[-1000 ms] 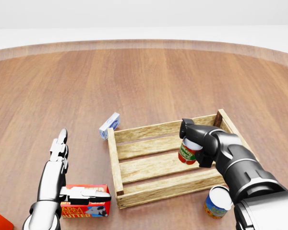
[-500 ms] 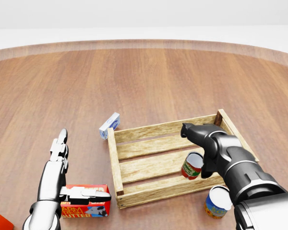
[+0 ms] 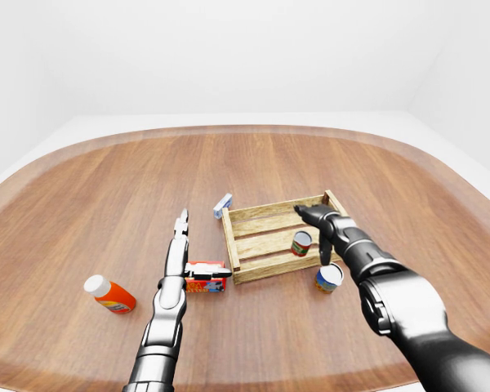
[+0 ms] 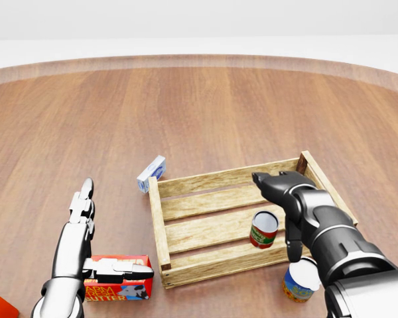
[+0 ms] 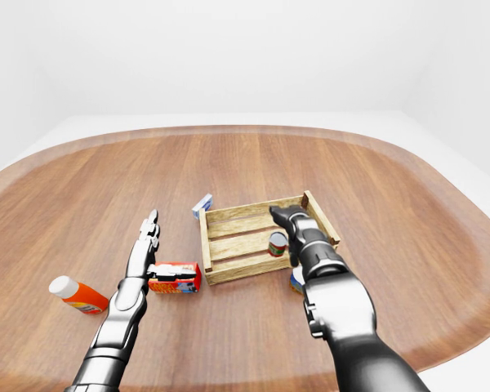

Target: Pick up the tomato sauce, and put it in the wooden tray.

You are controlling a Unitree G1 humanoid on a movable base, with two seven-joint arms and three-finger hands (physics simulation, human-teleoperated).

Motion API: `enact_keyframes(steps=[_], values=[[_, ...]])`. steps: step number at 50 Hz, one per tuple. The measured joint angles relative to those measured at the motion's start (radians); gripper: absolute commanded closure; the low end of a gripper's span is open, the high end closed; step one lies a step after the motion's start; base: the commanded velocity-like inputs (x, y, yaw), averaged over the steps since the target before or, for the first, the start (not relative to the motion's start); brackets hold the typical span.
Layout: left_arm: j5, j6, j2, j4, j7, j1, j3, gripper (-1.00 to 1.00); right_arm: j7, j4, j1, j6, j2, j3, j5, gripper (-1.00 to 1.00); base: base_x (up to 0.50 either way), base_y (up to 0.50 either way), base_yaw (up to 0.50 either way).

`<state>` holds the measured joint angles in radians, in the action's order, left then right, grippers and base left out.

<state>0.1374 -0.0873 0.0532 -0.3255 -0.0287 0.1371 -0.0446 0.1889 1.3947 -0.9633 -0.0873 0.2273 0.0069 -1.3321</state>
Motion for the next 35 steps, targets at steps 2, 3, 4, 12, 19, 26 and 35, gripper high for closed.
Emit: enact_keyframes(steps=[2, 3, 4, 12, 19, 26, 35], values=[[0.0, 0.0, 0.0, 0.0, 0.0, 0.0, 0.0, -1.0, 0.0, 0.0, -0.001, 0.0, 0.001, 0.0, 0.0, -1.0, 0.0, 0.0, 0.0], [0.0, 0.0, 0.0, 0.0, 0.0, 0.0, 0.0, -1.0, 0.001, 0.0, -0.001, 0.0, 0.001, -0.001, 0.001, -1.0, 0.0, 0.0, 0.0], [0.0, 0.0, 0.0, 0.0, 0.0, 0.0, 0.0, -1.0, 0.001, 0.0, -0.003, 0.0, 0.002, -0.002, 0.002, -1.0, 0.0, 0.0, 0.0], [0.0, 0.0, 0.0, 0.0, 0.0, 0.0, 0.0, -1.0, 0.013, -0.003, -0.036, 0.0, 0.013, -0.005, 0.015, -1.0, 0.0, 0.0, 0.0], [0.0, 0.0, 0.0, 0.0, 0.0, 0.0, 0.0, -1.0, 0.031, -0.008, -0.084, 0.0, 0.03, -0.006, 0.034, -1.0, 0.0, 0.0, 0.0], [0.001, 0.0, 0.0, -0.001, 0.0, 0.001, 0.0, -1.0, 0.043, -0.012, -0.113, 0.0, 0.047, -0.003, 0.046, -1.0, 0.0, 0.0, 0.0], [0.001, 0.0, 0.0, -0.004, 0.0, 0.002, 0.0, -1.0, 0.052, -0.014, -0.134, 0.0, 0.063, -0.003, 0.059, -1.0, 0.0, 0.0, 0.0]])
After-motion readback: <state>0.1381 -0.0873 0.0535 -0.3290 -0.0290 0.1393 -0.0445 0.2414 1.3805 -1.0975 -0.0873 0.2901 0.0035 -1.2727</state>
